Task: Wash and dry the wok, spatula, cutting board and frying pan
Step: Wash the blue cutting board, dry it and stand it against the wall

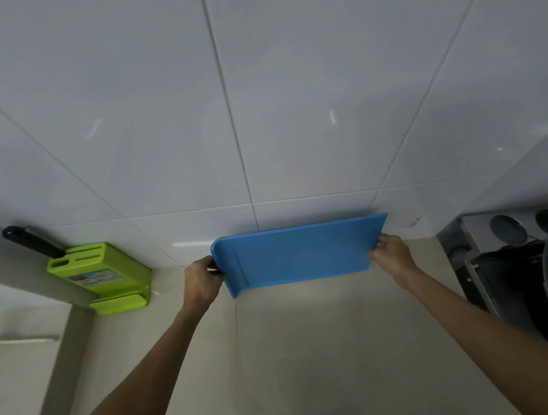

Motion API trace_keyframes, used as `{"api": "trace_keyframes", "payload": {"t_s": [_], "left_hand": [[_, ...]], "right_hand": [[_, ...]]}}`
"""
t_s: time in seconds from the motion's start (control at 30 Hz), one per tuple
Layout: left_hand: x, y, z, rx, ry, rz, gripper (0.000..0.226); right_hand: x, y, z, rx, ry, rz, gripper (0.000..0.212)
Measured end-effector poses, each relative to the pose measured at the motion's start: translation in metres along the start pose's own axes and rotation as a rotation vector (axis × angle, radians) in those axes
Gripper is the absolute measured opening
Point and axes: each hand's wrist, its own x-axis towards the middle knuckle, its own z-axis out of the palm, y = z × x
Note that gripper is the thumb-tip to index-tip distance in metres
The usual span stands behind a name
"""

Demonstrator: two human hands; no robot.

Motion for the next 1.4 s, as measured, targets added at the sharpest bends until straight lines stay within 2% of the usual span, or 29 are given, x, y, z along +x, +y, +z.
{"api": "trace_keyframes", "payload": {"t_s": [0.47,0.9,1.4], "left_hand": [[0.029,0.007,0.002,0.0,0.011,0.034,0.028],[0.031,0.017,-0.005,0.067,-0.04,0.069,0.03],[0.029,0.024,-0.011,0.07,-0.053,0.07,0.027]], "right_hand": [[0.022,-0.001,0.006,0.072,0.032,0.011,0.032],[0.021,0.0,-0.002,0.123,-0.058,-0.031,0.045],[0.019,-0.002,-0.005,0.147,-0.061,-0.039,0.046]]}}
